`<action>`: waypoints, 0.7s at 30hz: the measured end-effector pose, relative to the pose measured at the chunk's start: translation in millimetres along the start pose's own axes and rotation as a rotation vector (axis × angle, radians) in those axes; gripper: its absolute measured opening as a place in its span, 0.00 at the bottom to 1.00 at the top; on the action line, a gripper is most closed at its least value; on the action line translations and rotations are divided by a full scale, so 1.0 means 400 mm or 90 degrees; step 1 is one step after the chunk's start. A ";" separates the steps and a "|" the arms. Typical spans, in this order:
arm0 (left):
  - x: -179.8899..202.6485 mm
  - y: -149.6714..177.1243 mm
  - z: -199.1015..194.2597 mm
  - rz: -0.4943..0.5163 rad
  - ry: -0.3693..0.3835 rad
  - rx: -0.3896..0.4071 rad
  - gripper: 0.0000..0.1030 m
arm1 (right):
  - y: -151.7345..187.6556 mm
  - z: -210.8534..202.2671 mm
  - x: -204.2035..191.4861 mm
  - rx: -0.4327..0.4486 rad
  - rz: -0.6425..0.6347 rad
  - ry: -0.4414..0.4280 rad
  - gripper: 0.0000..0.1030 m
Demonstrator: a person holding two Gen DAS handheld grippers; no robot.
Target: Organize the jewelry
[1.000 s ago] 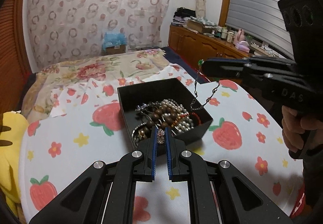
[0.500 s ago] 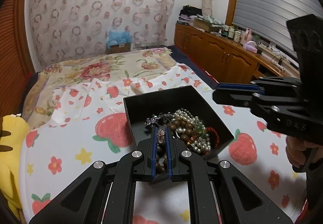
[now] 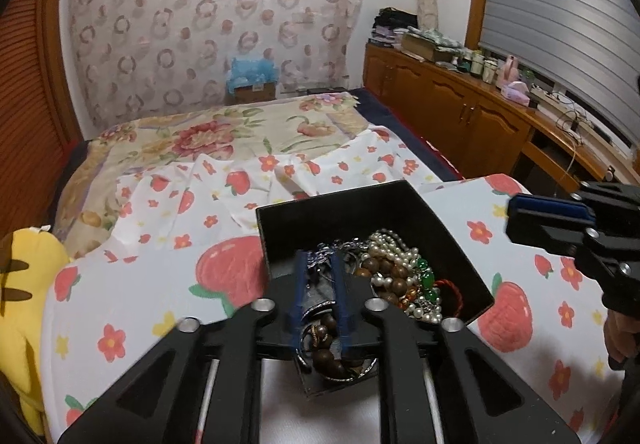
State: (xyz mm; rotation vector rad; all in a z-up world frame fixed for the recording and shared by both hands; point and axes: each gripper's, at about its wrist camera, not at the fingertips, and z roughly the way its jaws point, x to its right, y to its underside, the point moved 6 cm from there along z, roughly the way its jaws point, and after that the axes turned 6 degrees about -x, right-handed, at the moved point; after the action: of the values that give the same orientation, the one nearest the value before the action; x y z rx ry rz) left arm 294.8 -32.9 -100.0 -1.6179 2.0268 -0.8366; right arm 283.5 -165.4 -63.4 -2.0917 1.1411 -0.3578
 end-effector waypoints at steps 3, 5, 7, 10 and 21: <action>0.001 0.006 -0.017 -0.003 -0.005 0.007 0.26 | 0.020 -0.013 -0.001 0.005 0.005 0.009 0.25; 0.002 0.013 -0.034 -0.008 -0.007 0.012 0.34 | 0.034 -0.020 -0.004 0.007 0.010 0.015 0.25; 0.000 0.022 -0.051 -0.011 -0.018 0.018 0.52 | 0.045 -0.026 -0.008 0.009 0.015 0.017 0.27; -0.003 0.036 -0.070 -0.022 -0.040 0.023 0.78 | 0.060 -0.035 -0.016 0.012 0.017 0.054 0.60; -0.029 0.115 -0.174 -0.065 -0.093 0.041 0.91 | 0.111 -0.098 -0.020 0.054 0.054 0.119 0.96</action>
State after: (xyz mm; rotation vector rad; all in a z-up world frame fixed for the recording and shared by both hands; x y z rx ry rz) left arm 219.0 -1.3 -80.8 -1.7054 1.8127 -0.7866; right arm 230.5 -192.5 -66.2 -1.9608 1.2951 -0.5608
